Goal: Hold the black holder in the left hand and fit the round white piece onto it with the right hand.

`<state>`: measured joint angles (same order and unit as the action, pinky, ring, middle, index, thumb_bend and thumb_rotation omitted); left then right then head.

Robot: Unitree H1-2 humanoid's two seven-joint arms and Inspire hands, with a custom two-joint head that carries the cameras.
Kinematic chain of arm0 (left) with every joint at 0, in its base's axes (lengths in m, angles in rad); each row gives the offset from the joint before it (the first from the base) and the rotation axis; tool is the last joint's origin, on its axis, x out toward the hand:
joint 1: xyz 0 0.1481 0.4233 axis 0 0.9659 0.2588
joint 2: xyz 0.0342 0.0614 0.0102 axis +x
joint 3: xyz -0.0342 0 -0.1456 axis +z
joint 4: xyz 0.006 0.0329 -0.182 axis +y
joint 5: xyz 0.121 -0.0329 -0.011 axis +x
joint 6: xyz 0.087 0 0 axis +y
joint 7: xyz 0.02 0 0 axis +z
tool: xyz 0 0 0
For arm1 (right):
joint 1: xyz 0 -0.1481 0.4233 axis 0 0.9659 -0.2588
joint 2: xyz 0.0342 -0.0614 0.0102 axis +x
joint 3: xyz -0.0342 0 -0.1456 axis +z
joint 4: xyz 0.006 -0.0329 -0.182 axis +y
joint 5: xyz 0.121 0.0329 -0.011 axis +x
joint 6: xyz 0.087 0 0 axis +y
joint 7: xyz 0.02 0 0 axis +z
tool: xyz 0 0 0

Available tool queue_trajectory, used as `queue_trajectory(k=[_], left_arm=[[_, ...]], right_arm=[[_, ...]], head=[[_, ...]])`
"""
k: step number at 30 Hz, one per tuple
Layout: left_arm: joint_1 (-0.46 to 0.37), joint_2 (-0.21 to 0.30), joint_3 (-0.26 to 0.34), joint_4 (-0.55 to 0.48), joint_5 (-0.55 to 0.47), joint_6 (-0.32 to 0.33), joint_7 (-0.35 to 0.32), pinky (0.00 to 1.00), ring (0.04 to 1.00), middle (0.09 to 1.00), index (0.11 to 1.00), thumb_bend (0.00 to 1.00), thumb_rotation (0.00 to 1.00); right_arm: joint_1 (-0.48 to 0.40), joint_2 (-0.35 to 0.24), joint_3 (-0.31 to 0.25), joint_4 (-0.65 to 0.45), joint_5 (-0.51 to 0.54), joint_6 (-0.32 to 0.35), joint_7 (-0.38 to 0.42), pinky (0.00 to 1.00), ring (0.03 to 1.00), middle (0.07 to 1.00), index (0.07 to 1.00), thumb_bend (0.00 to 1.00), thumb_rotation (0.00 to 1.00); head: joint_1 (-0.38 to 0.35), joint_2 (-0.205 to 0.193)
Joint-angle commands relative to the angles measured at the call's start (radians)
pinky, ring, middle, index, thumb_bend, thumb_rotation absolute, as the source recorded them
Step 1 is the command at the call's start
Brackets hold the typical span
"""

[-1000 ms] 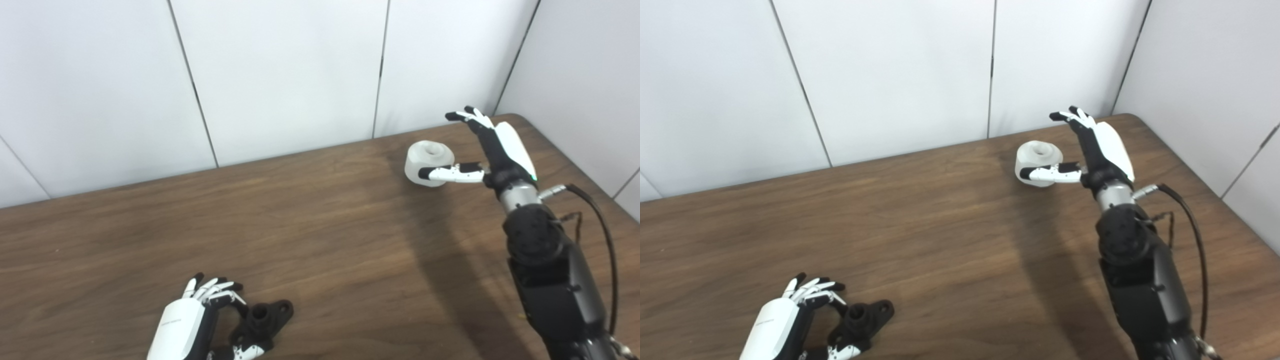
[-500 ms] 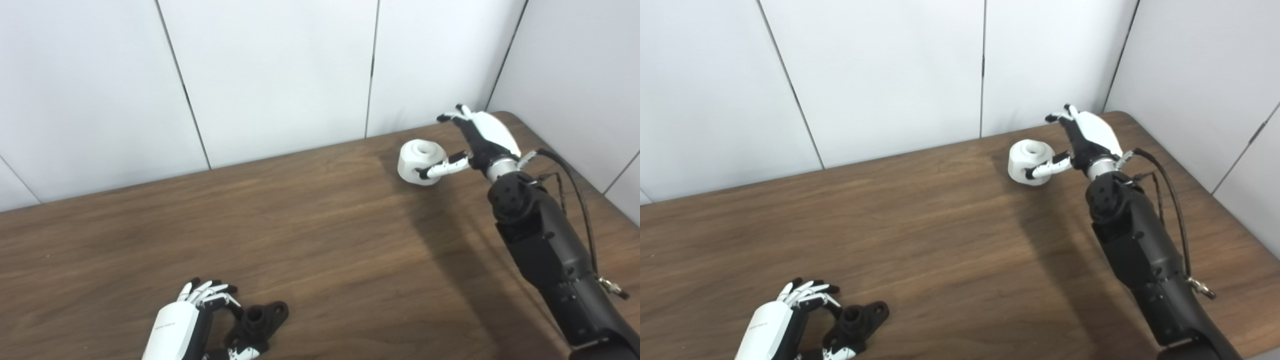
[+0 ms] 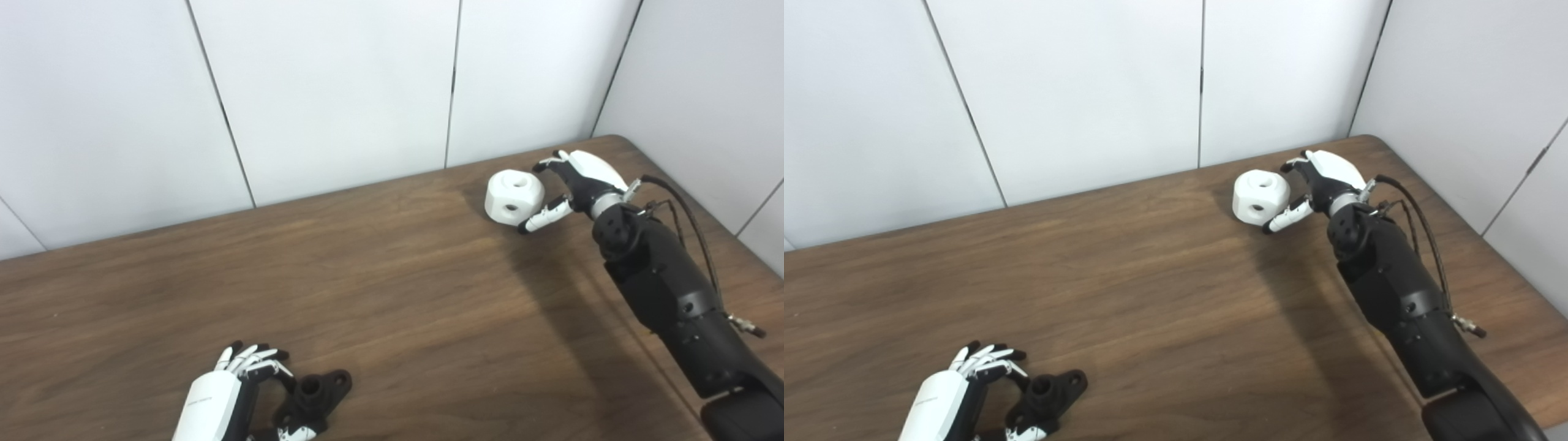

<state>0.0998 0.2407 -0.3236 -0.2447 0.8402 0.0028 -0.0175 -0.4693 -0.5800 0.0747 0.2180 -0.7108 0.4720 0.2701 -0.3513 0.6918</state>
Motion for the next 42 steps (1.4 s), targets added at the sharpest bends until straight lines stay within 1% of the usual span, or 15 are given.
queue_trajectory(k=[1,8,15,25,33,42], left_arm=[[0.012,0.013,-0.001,-0.015,0.012,0.007,-0.029,0.97,0.858,0.762,0.486,0.52,0.04],[0.012,0.012,0.000,-0.013,0.013,0.002,-0.025,0.97,0.853,0.758,0.485,0.52,0.04],[0.012,0.013,-0.004,-0.012,0.022,0.006,-0.033,0.97,0.854,0.762,0.486,0.52,0.04],[0.012,0.008,-0.006,-0.013,0.032,0.016,-0.042,0.98,0.853,0.761,0.486,0.52,0.04],[0.013,0.010,-0.008,-0.017,0.029,0.022,-0.046,0.97,0.852,0.761,0.485,0.52,0.04],[0.012,0.012,-0.008,-0.012,0.033,0.012,-0.037,0.97,0.846,0.757,0.485,0.52,0.04]], right_arm=[[-0.060,-0.023,-0.009,-0.012,-0.024,-0.003,-0.013,1.00,1.000,1.000,0.811,0.98,0.29],[-0.071,-0.020,0.004,0.005,-0.015,-0.004,-0.031,1.00,1.000,1.000,0.784,0.97,0.30],[-0.075,-0.016,0.004,-0.001,0.008,-0.008,-0.053,1.00,1.000,1.000,0.774,0.94,0.32],[-0.073,-0.022,0.013,-0.004,0.028,-0.025,-0.083,1.00,1.000,0.988,0.749,0.91,0.30],[-0.064,-0.026,0.014,-0.009,0.031,-0.030,-0.091,1.00,1.000,0.971,0.703,0.90,0.29],[-0.055,-0.028,0.013,-0.007,0.045,-0.040,-0.112,1.00,1.000,0.940,0.656,0.87,0.27]], head=[[-0.001,0.001],[0.001,0.002],[0.004,-0.001],[0.007,-0.006],[0.008,-0.006],[0.008,-0.004]])
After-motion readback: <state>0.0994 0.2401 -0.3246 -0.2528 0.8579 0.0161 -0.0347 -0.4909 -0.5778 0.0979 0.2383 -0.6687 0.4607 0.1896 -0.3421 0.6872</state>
